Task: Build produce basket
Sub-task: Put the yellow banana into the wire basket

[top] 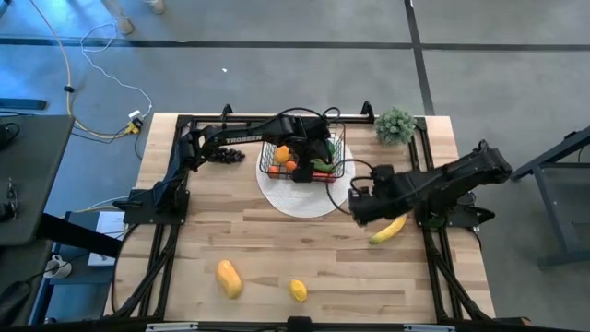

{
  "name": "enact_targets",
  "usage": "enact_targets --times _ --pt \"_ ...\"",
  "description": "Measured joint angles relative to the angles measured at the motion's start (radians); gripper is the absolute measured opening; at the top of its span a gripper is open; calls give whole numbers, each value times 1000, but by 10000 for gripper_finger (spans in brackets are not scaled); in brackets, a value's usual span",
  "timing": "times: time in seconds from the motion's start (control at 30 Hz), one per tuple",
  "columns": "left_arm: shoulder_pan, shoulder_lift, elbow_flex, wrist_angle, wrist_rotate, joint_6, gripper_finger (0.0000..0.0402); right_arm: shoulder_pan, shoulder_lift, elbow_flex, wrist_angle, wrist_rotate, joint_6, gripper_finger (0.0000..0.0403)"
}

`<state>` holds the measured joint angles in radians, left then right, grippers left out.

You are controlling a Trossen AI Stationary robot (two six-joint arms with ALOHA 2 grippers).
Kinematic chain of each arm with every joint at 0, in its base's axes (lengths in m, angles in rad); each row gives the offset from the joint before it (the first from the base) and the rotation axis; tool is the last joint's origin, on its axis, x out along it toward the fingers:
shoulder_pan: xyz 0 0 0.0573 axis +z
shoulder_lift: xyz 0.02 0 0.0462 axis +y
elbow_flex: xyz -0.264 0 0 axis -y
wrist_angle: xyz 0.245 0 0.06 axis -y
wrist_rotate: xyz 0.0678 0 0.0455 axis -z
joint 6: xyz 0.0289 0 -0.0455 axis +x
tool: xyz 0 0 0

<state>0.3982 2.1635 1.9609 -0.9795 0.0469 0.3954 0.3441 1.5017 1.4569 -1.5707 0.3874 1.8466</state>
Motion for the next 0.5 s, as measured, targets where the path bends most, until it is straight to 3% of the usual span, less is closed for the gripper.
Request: enact_targets --times 0.23,0.5 --pt "15 -1 77 -54 -14 -2 188 128 0 -71 0 -42 266 247" --pt "36 -3 233 -155 -40 1 180 228 0 -183 0 -201 475 247"
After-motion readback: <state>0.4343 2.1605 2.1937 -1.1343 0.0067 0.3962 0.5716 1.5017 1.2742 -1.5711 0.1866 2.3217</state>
